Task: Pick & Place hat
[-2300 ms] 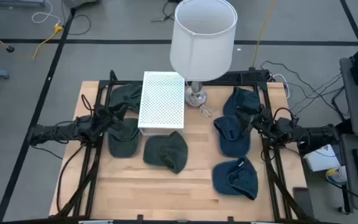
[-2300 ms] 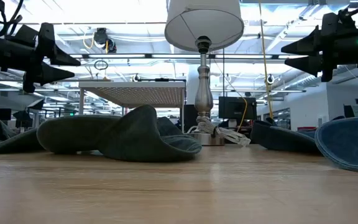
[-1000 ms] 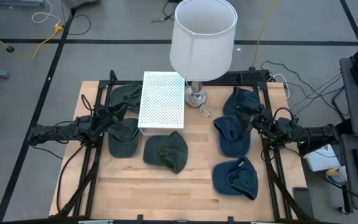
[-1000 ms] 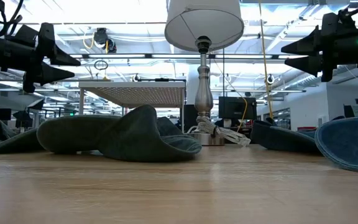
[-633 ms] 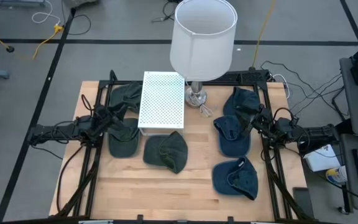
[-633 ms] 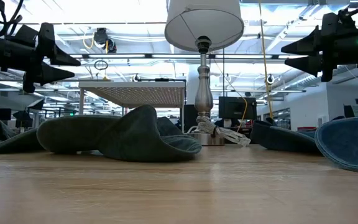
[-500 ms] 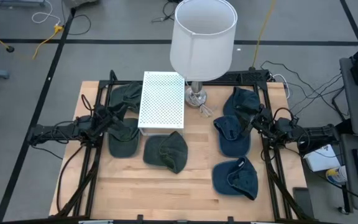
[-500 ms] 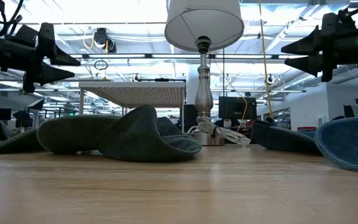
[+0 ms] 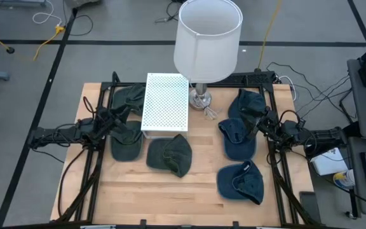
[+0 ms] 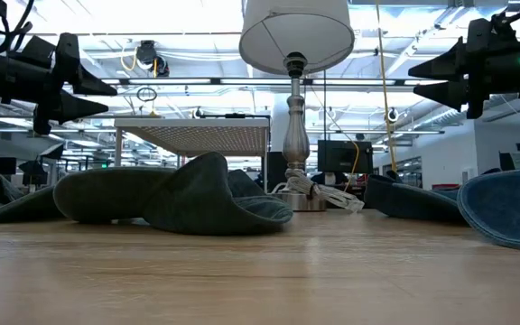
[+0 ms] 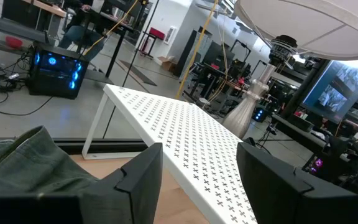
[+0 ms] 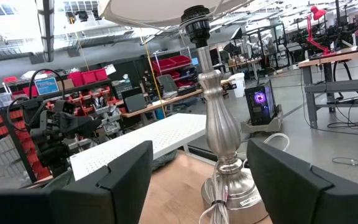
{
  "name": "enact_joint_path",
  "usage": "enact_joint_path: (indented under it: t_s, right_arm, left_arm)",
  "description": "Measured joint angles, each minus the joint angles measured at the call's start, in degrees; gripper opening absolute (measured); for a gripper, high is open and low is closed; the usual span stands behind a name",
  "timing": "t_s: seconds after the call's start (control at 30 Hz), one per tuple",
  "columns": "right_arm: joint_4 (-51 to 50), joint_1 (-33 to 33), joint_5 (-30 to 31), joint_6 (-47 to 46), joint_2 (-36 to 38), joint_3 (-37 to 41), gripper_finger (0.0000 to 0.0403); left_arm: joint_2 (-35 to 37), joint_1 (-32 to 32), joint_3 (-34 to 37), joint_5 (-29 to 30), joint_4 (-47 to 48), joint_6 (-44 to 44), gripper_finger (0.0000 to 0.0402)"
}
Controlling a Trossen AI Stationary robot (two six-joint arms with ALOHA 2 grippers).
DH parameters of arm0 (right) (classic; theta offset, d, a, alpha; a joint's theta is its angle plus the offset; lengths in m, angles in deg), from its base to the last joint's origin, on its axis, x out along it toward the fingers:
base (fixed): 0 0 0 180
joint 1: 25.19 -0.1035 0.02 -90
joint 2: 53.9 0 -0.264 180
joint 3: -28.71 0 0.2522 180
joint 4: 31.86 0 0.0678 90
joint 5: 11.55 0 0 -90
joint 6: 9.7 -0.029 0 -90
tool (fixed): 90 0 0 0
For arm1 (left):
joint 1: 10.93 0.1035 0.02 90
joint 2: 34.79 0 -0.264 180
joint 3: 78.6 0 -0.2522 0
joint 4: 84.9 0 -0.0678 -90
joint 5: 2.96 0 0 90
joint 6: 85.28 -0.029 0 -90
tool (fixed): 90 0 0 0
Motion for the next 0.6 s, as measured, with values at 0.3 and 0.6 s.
enact_joint_path:
  t_s: [0.3,0.6]
  right_arm:
    - [0.0,0.0,0.0,0.0,0.0,0.0,0.0254]
    - [1.3,0.0,0.0,-5.0,0.0,-0.1,0.0254]
  left_arm:
    - [0.0,0.0,0.0,0.0,0.0,0.0,0.0209]
    - [0.0,0.0,0.0,0.0,0.0,0.0,0.0209]
